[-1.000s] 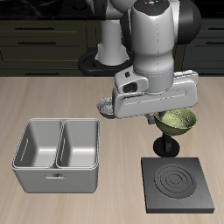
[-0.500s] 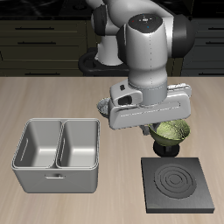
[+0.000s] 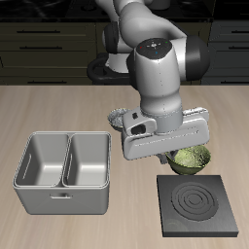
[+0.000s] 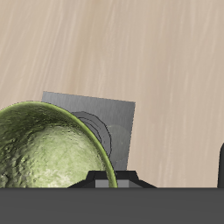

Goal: Place the green bowl on the flat stove and turn on the flat stove

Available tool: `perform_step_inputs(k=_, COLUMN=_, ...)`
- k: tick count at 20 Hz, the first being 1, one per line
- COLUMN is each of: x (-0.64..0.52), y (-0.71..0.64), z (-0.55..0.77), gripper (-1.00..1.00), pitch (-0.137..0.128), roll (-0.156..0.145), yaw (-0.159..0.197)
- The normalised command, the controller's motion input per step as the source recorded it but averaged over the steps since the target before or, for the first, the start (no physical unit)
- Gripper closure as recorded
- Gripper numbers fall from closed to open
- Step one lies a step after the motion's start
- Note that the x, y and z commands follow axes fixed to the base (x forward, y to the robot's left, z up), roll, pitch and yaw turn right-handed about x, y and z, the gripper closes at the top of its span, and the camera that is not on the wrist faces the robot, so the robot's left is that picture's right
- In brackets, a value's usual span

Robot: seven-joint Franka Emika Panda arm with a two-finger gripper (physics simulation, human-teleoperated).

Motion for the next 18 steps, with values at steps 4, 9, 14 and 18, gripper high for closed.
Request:
perform_step_inputs(k=4, x=0.06, y=0.10, z=-0.15, gripper=1.00, pitch=-0.019, roll=0.045, yaw=0.022)
perform_step_inputs(k=9, x=0.04, y=0.09, z=-0.14, gripper=1.00, pitch=-0.006, roll=0.038, yaw=0.005)
perform_step_inputs(k=14, x=0.03, y=0.04, z=-0.11, gripper=1.00, pitch=0.008, roll=0.009, yaw=-0.002)
perform_step_inputs(k=18, x=0.01, y=0.07, z=-0.11, gripper=1.00, pitch=-0.014, roll=0.030, yaw=0.013)
